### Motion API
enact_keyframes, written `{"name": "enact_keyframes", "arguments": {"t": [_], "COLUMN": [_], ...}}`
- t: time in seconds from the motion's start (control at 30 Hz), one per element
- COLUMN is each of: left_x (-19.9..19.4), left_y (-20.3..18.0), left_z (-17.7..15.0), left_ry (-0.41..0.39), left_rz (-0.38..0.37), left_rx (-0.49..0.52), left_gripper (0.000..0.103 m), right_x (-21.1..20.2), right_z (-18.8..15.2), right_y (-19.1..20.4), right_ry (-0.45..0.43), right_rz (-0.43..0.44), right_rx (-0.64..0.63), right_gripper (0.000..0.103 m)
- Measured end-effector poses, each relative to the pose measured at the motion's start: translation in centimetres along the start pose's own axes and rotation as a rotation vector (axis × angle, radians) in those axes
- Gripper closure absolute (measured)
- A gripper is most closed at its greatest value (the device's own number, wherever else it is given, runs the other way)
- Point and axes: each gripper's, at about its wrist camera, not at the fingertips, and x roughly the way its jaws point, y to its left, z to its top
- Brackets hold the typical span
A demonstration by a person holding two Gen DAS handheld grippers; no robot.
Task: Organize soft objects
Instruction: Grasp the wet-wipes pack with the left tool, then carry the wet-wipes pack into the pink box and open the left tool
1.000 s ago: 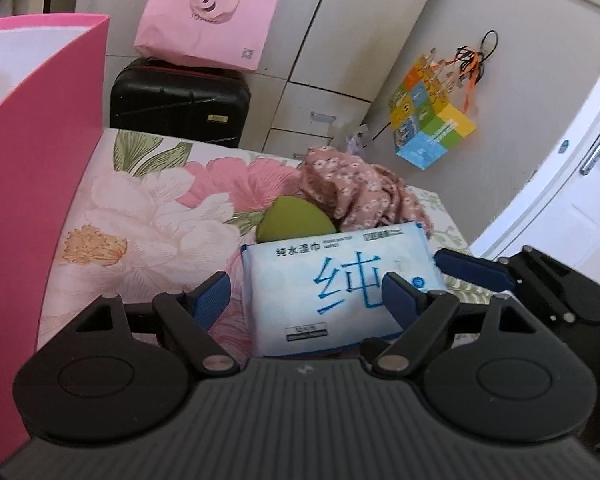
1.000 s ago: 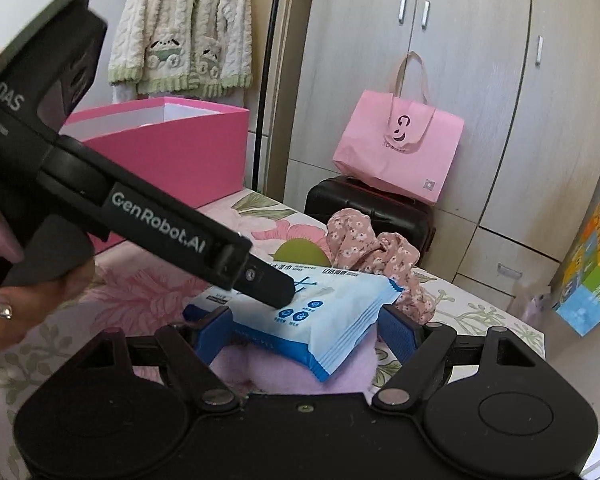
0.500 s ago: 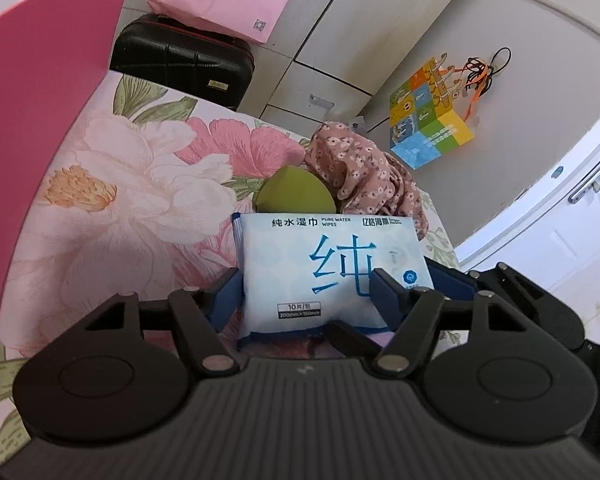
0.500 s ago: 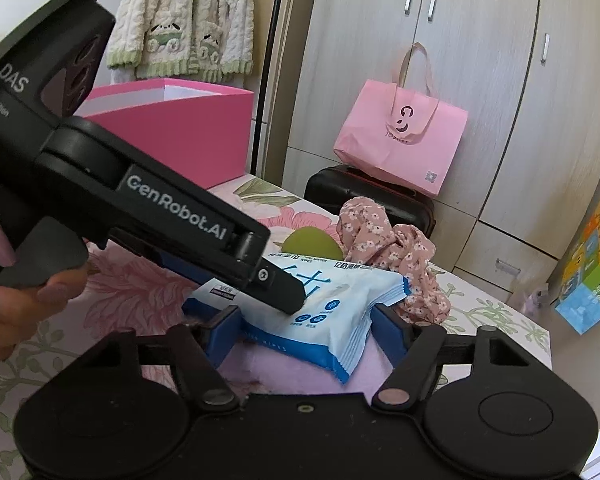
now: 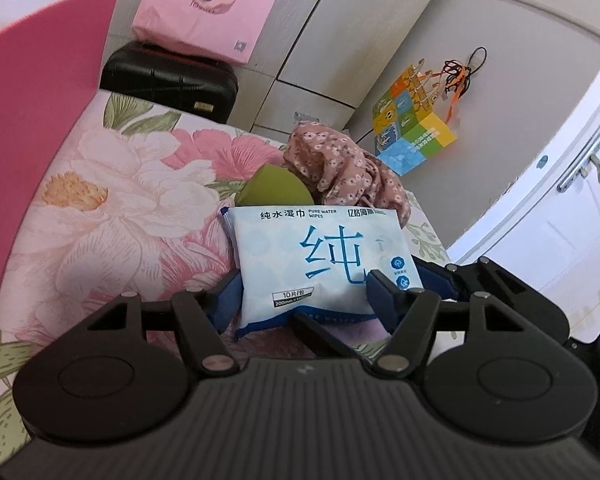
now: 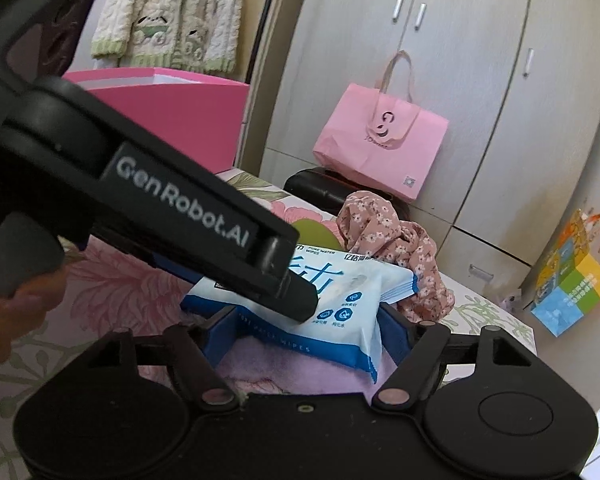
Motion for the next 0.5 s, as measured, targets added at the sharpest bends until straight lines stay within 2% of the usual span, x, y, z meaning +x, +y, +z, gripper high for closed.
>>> {"name": "enact_keyframes", "arguments": {"t": [0.37,0.5], "left_x": [-4.8,-6.9], "left_y": [-3.2,-4.1], "left_z": [-1.3,-1.8], "left_ry": [-0.072,-0.075], "left_rz": [0.05,0.076], "left_rx": [0.167,0.195], "left_gripper": [0.037,0.037], "right_x": [-4.2,-6.1], "right_z": [0.3,0.7], "right_y": [1.4,2.1], "right_ry": [-0.07,-0.091], "right_rz": [-0.037,-0.035], "right_rx": [0.061,0.062], "right_gripper": [0.025,0.025]}}
